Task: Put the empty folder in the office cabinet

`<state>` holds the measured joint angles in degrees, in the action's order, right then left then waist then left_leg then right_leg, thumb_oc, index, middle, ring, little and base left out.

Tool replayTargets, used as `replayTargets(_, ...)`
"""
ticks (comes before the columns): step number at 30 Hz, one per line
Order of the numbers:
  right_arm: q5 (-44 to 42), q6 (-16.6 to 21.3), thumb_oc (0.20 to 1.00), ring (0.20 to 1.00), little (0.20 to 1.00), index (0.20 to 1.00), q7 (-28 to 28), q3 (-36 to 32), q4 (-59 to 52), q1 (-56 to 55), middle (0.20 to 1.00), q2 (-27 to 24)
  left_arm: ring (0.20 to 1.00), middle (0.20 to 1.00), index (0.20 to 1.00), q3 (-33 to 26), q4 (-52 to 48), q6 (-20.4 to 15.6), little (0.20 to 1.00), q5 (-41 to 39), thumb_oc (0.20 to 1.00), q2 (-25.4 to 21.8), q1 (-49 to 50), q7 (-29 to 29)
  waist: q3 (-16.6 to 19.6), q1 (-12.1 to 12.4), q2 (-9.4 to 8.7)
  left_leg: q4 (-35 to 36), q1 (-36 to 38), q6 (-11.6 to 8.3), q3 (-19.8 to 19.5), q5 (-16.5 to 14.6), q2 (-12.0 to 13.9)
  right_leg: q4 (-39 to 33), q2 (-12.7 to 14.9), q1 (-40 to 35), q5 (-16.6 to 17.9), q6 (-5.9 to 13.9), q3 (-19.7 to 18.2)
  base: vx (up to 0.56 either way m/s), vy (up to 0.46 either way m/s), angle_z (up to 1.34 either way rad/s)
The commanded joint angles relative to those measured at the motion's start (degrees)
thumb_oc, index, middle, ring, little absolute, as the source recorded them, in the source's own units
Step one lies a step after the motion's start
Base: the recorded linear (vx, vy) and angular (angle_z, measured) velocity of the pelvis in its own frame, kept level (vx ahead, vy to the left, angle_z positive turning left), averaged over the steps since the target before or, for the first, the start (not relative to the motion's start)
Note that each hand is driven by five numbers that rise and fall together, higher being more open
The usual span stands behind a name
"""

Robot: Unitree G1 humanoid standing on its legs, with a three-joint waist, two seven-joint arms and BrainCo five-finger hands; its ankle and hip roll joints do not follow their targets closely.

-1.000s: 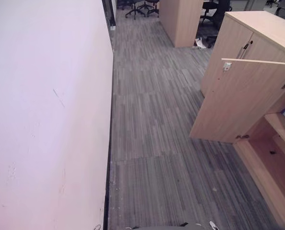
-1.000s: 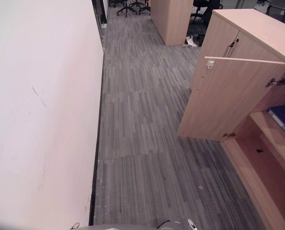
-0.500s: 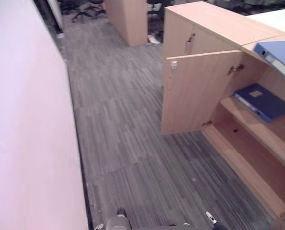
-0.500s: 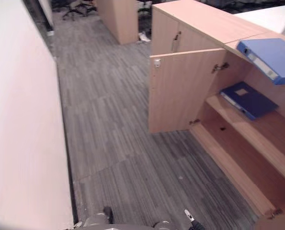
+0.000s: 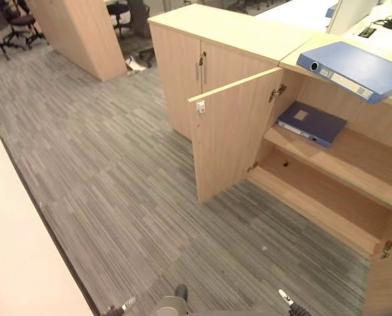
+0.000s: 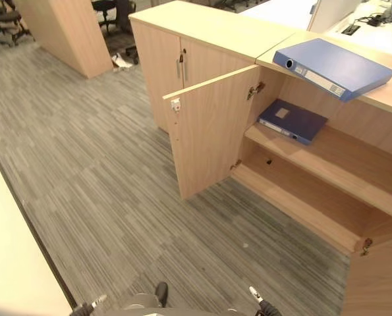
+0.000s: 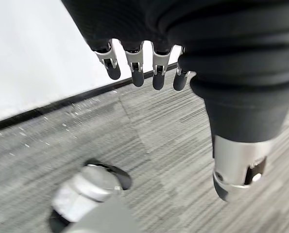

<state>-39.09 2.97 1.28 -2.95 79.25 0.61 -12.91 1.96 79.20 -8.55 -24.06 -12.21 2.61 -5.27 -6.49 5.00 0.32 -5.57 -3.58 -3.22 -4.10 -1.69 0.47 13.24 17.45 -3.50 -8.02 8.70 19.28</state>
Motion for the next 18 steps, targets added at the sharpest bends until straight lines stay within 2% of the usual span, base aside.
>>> replayTargets(1,1.04,-0.69,1.0,1.0,1.0,1.0,0.46,-1.45,0.18,-0.46,1.0,-1.38,1.0,1.0,1.0,0.34,0.63,-0.1,1.0,3.31,1.0,0.14,0.92,0.34,0.13,0.19,1.53,4.66,-1.57,-0.02,-4.34,3.95,0.31,4.99,0.8,-0.47,6.26,0.11,-0.94,0.17,0.405,-0.25)
replayTargets(2,1.31,-0.9,1.0,1.0,1.0,1.0,0.7,-1.4,-0.07,-0.55,1.0,-1.28,1.0,1.0,1.0,0.72,0.33,-0.03,1.0,4.36,1.0,-0.38,0.72,0.7,0.42,-0.39,1.55,4.89,-0.16,1.76,-2.53,2.78,-1.73,5.92,2.52,0.13,7.85,0.36,-1.55,0.24,0.558,-0.33)
replayTargets(5,0.99,-0.79,1.0,1.0,1.0,1.0,0.65,-1.61,-0.52,-0.61,1.0,-1.1,1.0,1.0,1.0,1.39,-0.8,0.2,1.0,5.89,1.0,-1.22,0.51,0.93,0.66,-1.42,1.54,6.68,2.76,4.26,-0.04,2.01,-4.75,9.99,5.6,1.79,11.96,0.52,-2.1,0.17,0.388,-0.39)
replayTargets(6,0.99,-0.8,1.0,1.0,1.0,1.0,0.65,-1.61,-0.52,-0.61,1.0,-1.1,1.0,1.0,1.0,1.39,-0.8,0.2,1.0,5.89,1.0,-1.23,0.51,0.93,0.65,-1.39,1.52,6.7,2.78,4.26,-0.01,2.02,-4.77,10.03,5.62,1.82,11.94,0.53,-2.15,0.19,0.339,-0.51)
replayTargets(7,1.44,-0.65,1.0,1.0,1.0,1.0,0.59,-1.29,-0.63,-0.53,1.0,-0.72,1.0,1.0,1.0,1.7,-1.16,0.67,1.0,7.02,1.0,-1.69,0.36,1.12,0.44,-1.21,1.83,8.64,5.68,5.42,1.81,0.76,-5.58,13.79,7.55,2.02,11.12,0.29,0.7,0.15,0.203,-0.37)
replayTargets(8,1.45,-0.65,1.0,1.0,1.0,1.0,0.58,-1.25,-0.65,-0.59,1.0,-0.69,1.0,1.0,1.0,1.68,-1.19,0.7,1.0,7.06,1.0,-1.71,0.42,1.12,0.16,-1.13,1.61,8.9,6.31,5.39,1.91,0.52,-5.76,14.45,7.87,1.91,10.56,0.51,0.39,0.25,0.393,-0.52)
replayTargets(9,2.11,-0.54,1.0,1.0,1.0,1.0,0.5,-0.66,-0.94,-0.84,1.0,-0.02,1.0,1.0,1.0,1.08,-1.35,1.32,1.0,7.92,1.0,-2.22,0.58,1.01,-0.22,-0.3,1.67,10.29,8.58,6.01,4.9,-0.27,-6.31,17.24,10.23,0.79,9.97,0.47,7.38,0.12,0.266,-0.55)
replayTargets(10,2.45,-0.56,1.0,1.0,1.0,1.0,0.57,-0.29,-1.13,-0.69,1.0,0.22,1.0,1.0,1.0,0.69,-1.4,1.55,1.0,8.03,1.0,-2.29,0.55,1.17,-0.24,0.19,1.62,10.55,8.59,6.31,6.43,-0.34,-6.55,17.57,10.72,0.27,10.16,0.33,11.2,0.15,0.317,-0.86)
replayTargets(12,3.37,-0.73,1.0,1.0,1.0,1.0,0.83,1.14,-1.73,-0.33,1.0,0.99,1.0,1.0,1.0,-0.34,-1.31,1.98,1.0,7.63,1.0,-2.64,1.04,1.17,-1.02,0.92,0.96,10.57,9.17,6.92,9.32,-0.83,-6.67,17.54,9.54,-0.38,10.46,1.52,16.85,0.05,0.111,-0.67)
replayTargets(15,4.16,-0.56,1.0,1.0,1.0,1.0,0.93,2.71,-2.21,1.53,1.0,1.5,1.0,1.0,1.0,-1.47,-0.64,2.34,1.0,7.14,1.0,-2.82,1.87,1.18,-2.4,2.37,1.17,10.56,8.64,6.77,13.71,-0.39,-5.49,15.15,7.29,1.38,10.82,2.98,23.06,-0.05,-0.01,-1.16)
replayTargets(17,4.26,-0.38,1.0,1.0,1.0,1.0,1.11,3.48,-2.49,2.23,1.0,1.54,1.0,1.0,1.0,-1.83,-0.25,2.41,1.0,6.46,1.0,-2.8,1.97,1.38,-3.32,2.19,1.47,10.57,8.38,6.36,15.64,-0.08,-4.36,13.62,5.93,4.05,11.08,3.01,23.48,-0.06,-0.096,-1.35)
replayTargets(18,3.96,-0.33,1.0,1.0,1.0,1.0,1.19,3.82,-2.54,2.72,1.0,1.4,1.0,1.0,1.0,-2.21,-0.17,2.28,1.0,6.34,1.0,-2.81,1.86,1.46,-3.57,2.2,1.23,10.43,8.08,5.94,16.36,0.22,-3.83,9.65,4.62,3.45,10.55,2.75,22.93,-0.04,-0.14,-1.2)
